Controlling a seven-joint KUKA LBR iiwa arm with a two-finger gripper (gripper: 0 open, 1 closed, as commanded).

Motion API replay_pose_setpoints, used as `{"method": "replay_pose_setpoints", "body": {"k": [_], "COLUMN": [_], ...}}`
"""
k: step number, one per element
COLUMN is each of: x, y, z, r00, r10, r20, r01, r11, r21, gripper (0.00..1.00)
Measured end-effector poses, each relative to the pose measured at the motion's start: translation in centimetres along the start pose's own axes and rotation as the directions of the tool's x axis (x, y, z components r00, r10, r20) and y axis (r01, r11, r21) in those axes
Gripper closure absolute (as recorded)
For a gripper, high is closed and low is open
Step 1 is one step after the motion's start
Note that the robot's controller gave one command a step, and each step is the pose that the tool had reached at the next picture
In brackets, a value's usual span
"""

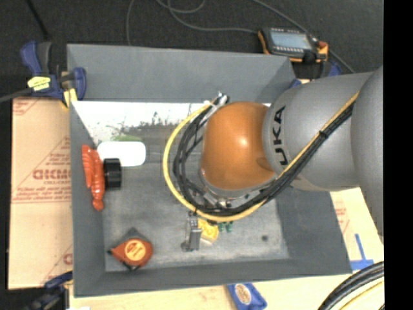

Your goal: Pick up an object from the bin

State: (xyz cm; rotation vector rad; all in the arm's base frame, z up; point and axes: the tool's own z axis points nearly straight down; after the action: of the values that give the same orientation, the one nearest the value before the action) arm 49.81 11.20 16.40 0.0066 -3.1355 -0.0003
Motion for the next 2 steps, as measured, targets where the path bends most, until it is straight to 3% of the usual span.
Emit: {"method": "replay_pose_setpoints", "body": {"k": [1,2], "x": [-0.2,-0.6], "y": [0.0,-3.6], "z": [-0.4,2.9], "r00": [1.000,0.998], "r10": [0.003,-0.065], "r20": [0.008,0.012], "r01": [-0.003,0.065], "r11": [1.000,0.998], "r21": [-0.001,0.000], "gripper": [0.00,0.00]}}
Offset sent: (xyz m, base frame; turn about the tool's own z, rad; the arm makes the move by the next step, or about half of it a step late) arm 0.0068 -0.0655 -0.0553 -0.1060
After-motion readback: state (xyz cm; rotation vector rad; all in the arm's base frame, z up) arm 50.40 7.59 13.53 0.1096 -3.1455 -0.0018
